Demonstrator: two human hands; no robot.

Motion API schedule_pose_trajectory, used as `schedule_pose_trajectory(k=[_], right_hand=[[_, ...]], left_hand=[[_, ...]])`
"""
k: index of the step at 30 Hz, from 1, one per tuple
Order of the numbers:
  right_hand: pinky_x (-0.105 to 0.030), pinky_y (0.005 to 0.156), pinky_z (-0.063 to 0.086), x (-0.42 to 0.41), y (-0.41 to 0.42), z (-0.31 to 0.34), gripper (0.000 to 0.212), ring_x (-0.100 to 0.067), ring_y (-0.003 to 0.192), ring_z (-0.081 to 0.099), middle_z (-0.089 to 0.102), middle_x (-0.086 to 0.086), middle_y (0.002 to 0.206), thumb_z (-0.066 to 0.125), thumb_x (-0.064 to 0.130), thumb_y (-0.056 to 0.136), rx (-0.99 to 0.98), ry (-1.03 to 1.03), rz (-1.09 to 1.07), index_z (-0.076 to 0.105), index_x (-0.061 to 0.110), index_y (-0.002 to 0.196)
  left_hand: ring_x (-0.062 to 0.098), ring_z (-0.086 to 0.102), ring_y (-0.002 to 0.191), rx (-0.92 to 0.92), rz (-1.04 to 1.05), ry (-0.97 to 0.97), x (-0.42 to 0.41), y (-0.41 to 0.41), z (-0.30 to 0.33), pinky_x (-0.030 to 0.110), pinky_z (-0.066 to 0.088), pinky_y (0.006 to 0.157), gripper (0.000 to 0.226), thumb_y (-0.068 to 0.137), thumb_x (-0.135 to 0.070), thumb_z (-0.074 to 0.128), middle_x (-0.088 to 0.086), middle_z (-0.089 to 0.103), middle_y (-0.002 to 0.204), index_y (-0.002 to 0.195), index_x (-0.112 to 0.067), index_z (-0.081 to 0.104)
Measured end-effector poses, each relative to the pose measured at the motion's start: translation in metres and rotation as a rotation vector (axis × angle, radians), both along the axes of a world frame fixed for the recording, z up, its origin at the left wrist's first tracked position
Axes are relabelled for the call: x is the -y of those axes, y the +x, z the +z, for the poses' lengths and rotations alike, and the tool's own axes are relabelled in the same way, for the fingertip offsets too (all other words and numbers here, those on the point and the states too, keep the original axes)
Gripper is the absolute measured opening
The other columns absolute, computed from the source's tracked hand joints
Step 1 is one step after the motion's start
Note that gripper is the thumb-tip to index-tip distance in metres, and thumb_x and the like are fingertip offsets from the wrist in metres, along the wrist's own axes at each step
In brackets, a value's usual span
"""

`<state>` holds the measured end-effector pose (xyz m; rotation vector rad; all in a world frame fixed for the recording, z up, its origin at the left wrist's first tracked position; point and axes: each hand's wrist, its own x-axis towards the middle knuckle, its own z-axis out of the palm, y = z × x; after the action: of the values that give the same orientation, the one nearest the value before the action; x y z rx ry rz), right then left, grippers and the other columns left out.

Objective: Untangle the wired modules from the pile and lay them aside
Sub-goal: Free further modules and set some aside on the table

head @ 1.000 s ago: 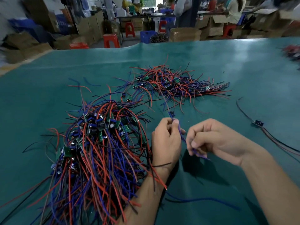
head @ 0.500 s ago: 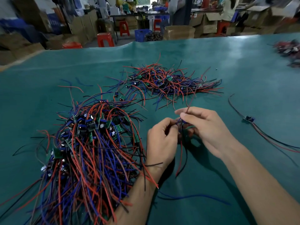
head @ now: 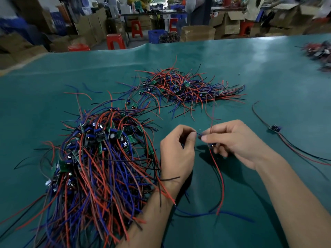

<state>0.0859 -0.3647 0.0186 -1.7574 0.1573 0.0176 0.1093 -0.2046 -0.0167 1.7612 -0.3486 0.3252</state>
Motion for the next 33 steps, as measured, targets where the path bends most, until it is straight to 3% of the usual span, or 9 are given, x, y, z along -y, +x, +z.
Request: schedule_pose_trajectory(k=[4, 10, 15, 18, 23, 25, 28, 31, 33], right_hand=[[-0.019, 0.039, 0.019, 0.001, 0.000, 0.001, 0.012, -0.010, 0.041, 0.033, 0.070, -0.004, 0.075, 0.080, 0.006, 0.075, -0.024, 0.001, 0.007, 0.073, -0.002, 0.068], [-0.018, 0.038, 0.032, 0.009, 0.001, 0.011, 0.012, -0.010, 0.045, 0.049, 0.074, -0.005, 0.076, 0.077, 0.021, 0.071, 0.157, 0.479, -0.243, 0.066, 0.019, 0.077], [-0.022, 0.046, 0.039, -0.007, 0.003, 0.004, 0.012, -0.020, 0.059, 0.054, 0.067, -0.010, 0.072, 0.075, 0.016, 0.082, 0.155, 0.337, -0.191, 0.063, 0.017, 0.082], [-0.023, 0.050, 0.045, -0.015, 0.003, -0.002, 0.014, -0.020, 0.060, 0.057, 0.066, -0.020, 0.079, 0.073, 0.009, 0.089, 0.181, 0.229, -0.139, 0.066, 0.013, 0.079], [-0.019, 0.052, 0.050, -0.018, 0.003, -0.002, 0.011, -0.011, 0.058, 0.060, 0.073, -0.016, 0.084, 0.074, 0.011, 0.082, 0.168, 0.387, -0.128, 0.070, 0.003, 0.089], [-0.017, 0.054, 0.052, -0.017, 0.003, -0.002, 0.023, -0.008, 0.060, 0.061, 0.071, -0.018, 0.090, 0.074, 0.014, 0.077, 0.136, 0.452, -0.102, 0.072, -0.001, 0.095], [-0.016, 0.055, 0.053, -0.017, 0.004, -0.002, 0.022, -0.008, 0.060, 0.062, 0.071, -0.017, 0.093, 0.074, 0.013, 0.077, 0.094, 0.524, -0.107, 0.076, 0.000, 0.094], [-0.019, 0.047, 0.048, -0.014, 0.006, -0.005, 0.006, -0.010, 0.053, 0.060, 0.073, -0.010, 0.079, 0.079, 0.012, 0.082, 0.146, 0.294, -0.233, 0.080, 0.006, 0.082], [-0.020, 0.043, 0.042, -0.008, 0.009, -0.008, 0.010, -0.010, 0.050, 0.057, 0.072, -0.002, 0.069, 0.081, 0.011, 0.083, 0.233, 0.106, -0.350, 0.079, 0.012, 0.074]], left_hand=[[0.003, 0.061, 0.072, 0.006, 0.046, -0.086, 0.000, 0.000, 0.001, 0.014, 0.046, 0.070, 0.007, 0.089, -0.014, 0.074, -0.009, 0.068, 0.080, 0.091, -0.015, 0.067], [0.009, 0.061, 0.085, -0.158, 0.179, -0.220, 0.002, 0.002, 0.004, 0.012, 0.044, 0.066, 0.032, 0.096, -0.033, 0.065, -0.001, 0.058, 0.115, 0.121, -0.017, 0.052], [0.022, 0.069, 0.068, -0.147, -0.095, -0.080, 0.003, -0.004, 0.002, 0.037, 0.057, 0.067, 0.041, 0.087, -0.055, 0.061, 0.000, 0.072, 0.070, 0.080, -0.016, 0.069], [0.019, 0.073, 0.067, -0.149, -0.166, -0.025, 0.003, -0.003, 0.000, 0.044, 0.059, 0.069, 0.031, 0.088, -0.043, 0.064, 0.000, 0.074, 0.069, 0.081, -0.015, 0.073], [0.010, 0.069, 0.060, -0.116, -0.173, -0.006, 0.002, -0.001, -0.003, 0.030, 0.057, 0.067, 0.012, 0.094, -0.015, 0.064, -0.002, 0.071, 0.063, 0.087, -0.013, 0.074], [0.009, 0.066, 0.058, -0.108, -0.165, -0.007, 0.002, -0.001, -0.003, 0.026, 0.054, 0.064, 0.013, 0.096, -0.011, 0.063, -0.002, 0.070, 0.061, 0.088, -0.013, 0.073], [0.012, 0.064, 0.055, -0.119, -0.164, -0.035, 0.001, -0.002, -0.001, 0.026, 0.053, 0.060, 0.015, 0.096, -0.010, 0.063, -0.002, 0.067, 0.059, 0.085, -0.012, 0.071], [0.006, 0.061, 0.055, -0.108, -0.164, -0.019, 0.002, -0.003, -0.001, 0.024, 0.050, 0.060, 0.017, 0.095, -0.010, 0.063, -0.002, 0.067, 0.059, 0.081, -0.013, 0.071], [0.004, 0.059, 0.055, -0.106, -0.171, 0.007, 0.002, -0.003, -0.001, 0.025, 0.051, 0.061, 0.017, 0.095, -0.011, 0.064, -0.003, 0.067, 0.058, 0.080, -0.015, 0.071]])
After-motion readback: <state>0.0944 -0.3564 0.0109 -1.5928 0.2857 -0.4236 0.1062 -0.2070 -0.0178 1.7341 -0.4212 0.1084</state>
